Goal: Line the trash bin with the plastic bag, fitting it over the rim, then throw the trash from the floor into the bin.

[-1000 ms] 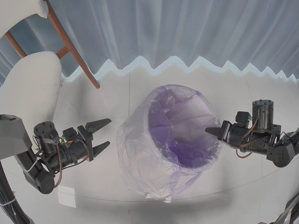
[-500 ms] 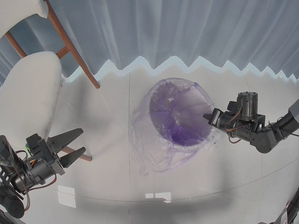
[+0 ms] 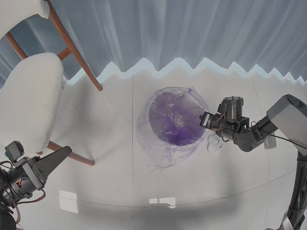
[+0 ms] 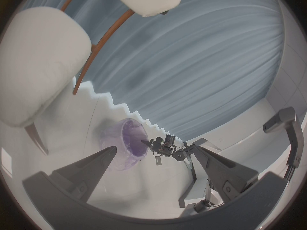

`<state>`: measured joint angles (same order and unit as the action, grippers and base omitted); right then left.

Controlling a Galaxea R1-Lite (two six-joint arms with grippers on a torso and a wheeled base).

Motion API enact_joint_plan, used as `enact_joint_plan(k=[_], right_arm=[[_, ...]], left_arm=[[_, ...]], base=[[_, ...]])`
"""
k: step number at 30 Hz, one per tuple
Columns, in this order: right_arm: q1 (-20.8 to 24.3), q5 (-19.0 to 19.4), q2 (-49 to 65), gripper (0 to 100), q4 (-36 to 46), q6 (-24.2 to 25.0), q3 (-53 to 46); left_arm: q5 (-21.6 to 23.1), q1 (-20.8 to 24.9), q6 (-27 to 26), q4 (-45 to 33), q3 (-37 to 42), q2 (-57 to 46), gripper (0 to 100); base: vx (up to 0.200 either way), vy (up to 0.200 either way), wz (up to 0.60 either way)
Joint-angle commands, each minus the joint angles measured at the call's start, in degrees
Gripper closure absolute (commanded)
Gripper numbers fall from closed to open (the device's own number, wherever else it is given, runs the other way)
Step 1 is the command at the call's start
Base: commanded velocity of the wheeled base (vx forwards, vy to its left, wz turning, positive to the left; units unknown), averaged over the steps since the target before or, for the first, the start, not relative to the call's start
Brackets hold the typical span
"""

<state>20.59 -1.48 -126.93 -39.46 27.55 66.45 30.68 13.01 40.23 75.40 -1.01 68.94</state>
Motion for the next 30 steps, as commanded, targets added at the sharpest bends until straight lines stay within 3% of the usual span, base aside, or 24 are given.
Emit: enact_joint_plan(k=[1, 4, 7, 12, 20, 21, 30], right_arm=[[0.2, -1.3, -5.2, 100, 0.0, -0.2, 3.4], [1.4, -3.5, -6.8, 100, -0.1, 0.0, 4.0], [2.3, -4.6, -8.0, 100, -1.6, 0.0, 4.3], [2.4, -6.4, -10.4, 100, -9.8, -0.3, 3.9], [3.2, -7.2, -10.3, 100, -11.4, 0.1, 1.9], [3.3, -7.2, -10.3, 0, -11.4, 0.1, 1.8], [4.1, -7.3, -5.2, 0, -16.5, 2.6, -4.0]], left_arm=[[0.1, -0.6, -1.8, 0.1, 0.8, -2.5, 0], [0.0, -1.7, -7.4, -0.3, 0.5, -2.9, 0], [-0.2, -2.6, -9.6, -0.3, 0.8, -3.0, 0], [-2.0, -2.7, -10.2, -2.9, 1.0, -4.9, 0], [-2.5, -2.9, -10.3, -4.9, 1.0, -6.4, 0], [-2.5, -2.9, -10.3, -4.9, 1.0, -6.4, 0], [-2.6, -2.9, -12.1, -5.0, 1.0, -6.8, 0]], base=[[0.0, 0.0, 0.0], [0.0, 0.0, 0.0], [0.0, 0.0, 0.0], [0.0, 0.0, 0.0], [0.0, 0.0, 0.0], [0.0, 0.0, 0.0], [0.0, 0.0, 0.0]])
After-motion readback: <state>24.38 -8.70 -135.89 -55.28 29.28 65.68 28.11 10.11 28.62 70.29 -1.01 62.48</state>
